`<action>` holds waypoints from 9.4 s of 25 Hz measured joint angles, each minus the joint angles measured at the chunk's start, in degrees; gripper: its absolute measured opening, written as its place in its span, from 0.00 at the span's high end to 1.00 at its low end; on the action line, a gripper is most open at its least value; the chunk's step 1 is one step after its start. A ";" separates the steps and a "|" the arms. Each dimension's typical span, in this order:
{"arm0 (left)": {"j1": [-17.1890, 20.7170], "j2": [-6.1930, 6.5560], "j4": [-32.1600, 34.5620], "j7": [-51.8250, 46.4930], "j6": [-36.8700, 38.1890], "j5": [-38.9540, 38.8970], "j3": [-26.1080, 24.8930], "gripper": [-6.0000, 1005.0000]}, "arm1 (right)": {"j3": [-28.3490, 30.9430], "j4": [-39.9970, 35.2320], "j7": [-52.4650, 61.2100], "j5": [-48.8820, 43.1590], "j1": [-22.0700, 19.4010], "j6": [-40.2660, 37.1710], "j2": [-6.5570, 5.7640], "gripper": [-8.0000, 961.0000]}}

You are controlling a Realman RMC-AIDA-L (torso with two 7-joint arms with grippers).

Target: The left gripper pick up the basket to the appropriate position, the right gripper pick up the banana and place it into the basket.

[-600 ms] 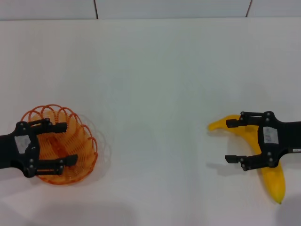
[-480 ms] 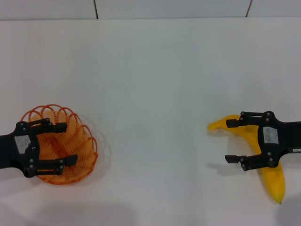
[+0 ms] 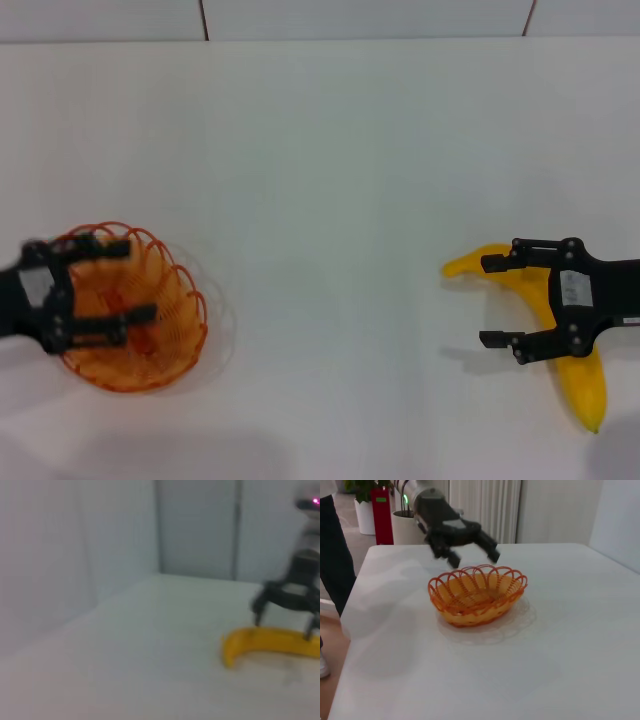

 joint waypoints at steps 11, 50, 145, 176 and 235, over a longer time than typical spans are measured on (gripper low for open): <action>-4.37 3.78 5.16 -20.59 -1.48 -12.84 -13.34 0.14 | 0.00 0.00 0.08 0.09 -0.03 0.00 0.00 0.10; -19.59 0.96 15.01 -24.11 -11.43 28.72 11.79 0.32 | 0.00 0.08 0.54 0.00 1.45 -0.18 0.00 0.10; -19.47 -0.67 15.73 -51.15 -7.91 19.47 15.61 0.94 | 0.19 0.18 0.62 0.37 0.42 0.01 -0.34 0.10; -27.31 -0.62 -5.73 -63.64 -21.53 17.86 21.95 0.95 | 0.09 0.27 0.62 0.45 1.43 0.01 0.00 0.10; 8.27 -0.65 21.40 -18.56 -7.05 -14.49 29.42 0.14 | 1.41 -0.37 3.13 6.85 -2.44 -1.35 -1.37 0.10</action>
